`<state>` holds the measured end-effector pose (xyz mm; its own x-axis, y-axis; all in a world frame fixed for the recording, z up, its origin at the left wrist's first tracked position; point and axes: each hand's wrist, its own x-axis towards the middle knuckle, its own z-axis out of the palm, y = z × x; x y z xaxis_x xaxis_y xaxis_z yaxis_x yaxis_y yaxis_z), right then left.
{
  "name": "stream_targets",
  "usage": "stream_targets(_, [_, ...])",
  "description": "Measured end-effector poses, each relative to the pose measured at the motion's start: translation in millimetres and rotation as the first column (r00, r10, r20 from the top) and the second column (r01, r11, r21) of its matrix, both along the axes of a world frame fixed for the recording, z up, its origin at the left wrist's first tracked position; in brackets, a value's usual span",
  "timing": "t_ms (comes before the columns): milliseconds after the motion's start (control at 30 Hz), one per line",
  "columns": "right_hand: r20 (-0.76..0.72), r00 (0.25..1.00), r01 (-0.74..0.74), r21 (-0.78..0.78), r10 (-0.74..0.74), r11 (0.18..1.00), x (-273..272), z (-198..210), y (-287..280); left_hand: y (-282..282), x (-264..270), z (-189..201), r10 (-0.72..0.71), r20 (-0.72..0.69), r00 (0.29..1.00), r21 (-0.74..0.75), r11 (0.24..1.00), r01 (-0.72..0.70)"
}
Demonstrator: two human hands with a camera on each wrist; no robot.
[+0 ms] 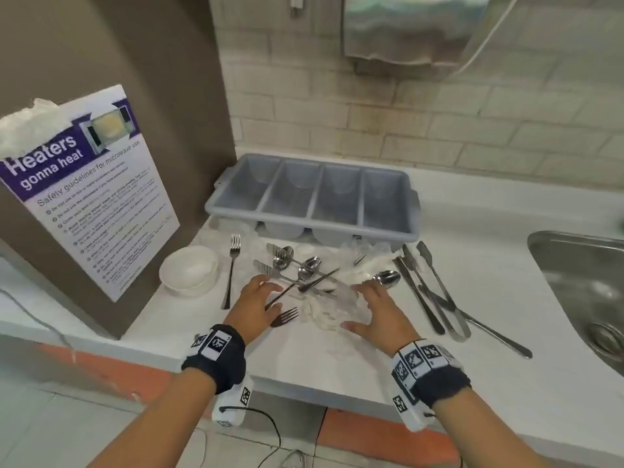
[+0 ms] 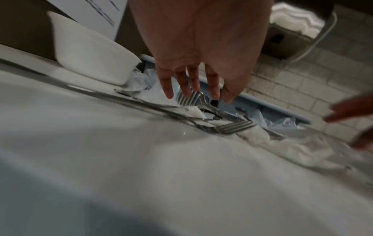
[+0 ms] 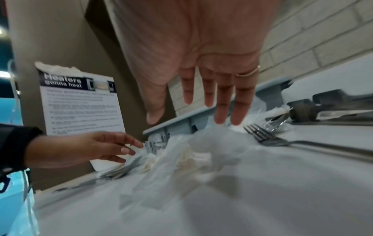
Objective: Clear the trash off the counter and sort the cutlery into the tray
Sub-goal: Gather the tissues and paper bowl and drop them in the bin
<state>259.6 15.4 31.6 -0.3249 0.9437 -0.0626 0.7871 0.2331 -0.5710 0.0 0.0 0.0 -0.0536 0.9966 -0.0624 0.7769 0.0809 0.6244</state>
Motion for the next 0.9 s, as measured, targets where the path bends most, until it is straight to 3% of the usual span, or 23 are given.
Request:
stream_targets(100, [0.144, 0.989, -0.012, -0.148, 0.034, 0.989, -23, -11, 14, 11, -3, -5, -0.08, -0.059, 0.995, -0.07, 0.995, 0.076])
stream_targets(167, [0.221, 0.975, 0.009, -0.148, 0.024, 0.989, -33, -19, 19, 17, -5, -6, -0.107, -0.065, 0.992, -0.086, 0.991, 0.101])
stream_targets(300, [0.095, 0.985, 0.151, -0.072, -0.144, 0.986, -30, -27, 29, 25, -15, -9, -0.131, -0.024, 0.991, -0.064, 0.99, 0.129])
stream_targets(433, [0.091, 0.973, 0.219, -0.078, -0.211, 0.973, -17, -22, 41, 32, -36, 2, -0.135, 0.002, 0.991, 0.051, 0.99, 0.134])
stream_targets(533, [0.023, 0.963, 0.268, 0.021, -0.268, 0.963, -11, -3, 46, 43, -57, 14, 0.032, -0.05, 0.998, 0.114, 0.993, -0.026])
stream_targets(633, [-0.092, 0.94, 0.339, 0.148, -0.329, 0.929, -6, 20, 50, 58, -71, 17, 0.134, -0.112, 0.985, 0.056, 0.99, -0.128])
stream_targets(767, [-0.263, 0.879, 0.447, 0.161, -0.398, 0.88, -5, 45, 53, 81, -74, 7, 0.04, -0.162, 0.986, -0.088, 0.995, -0.055])
stream_targets(900, [-0.482, 0.752, 0.577, 0.152, -0.449, 0.803, -3, 78, 52, 96, -72, -2, -0.077, -0.313, 0.947, -0.251, 0.968, -0.005])
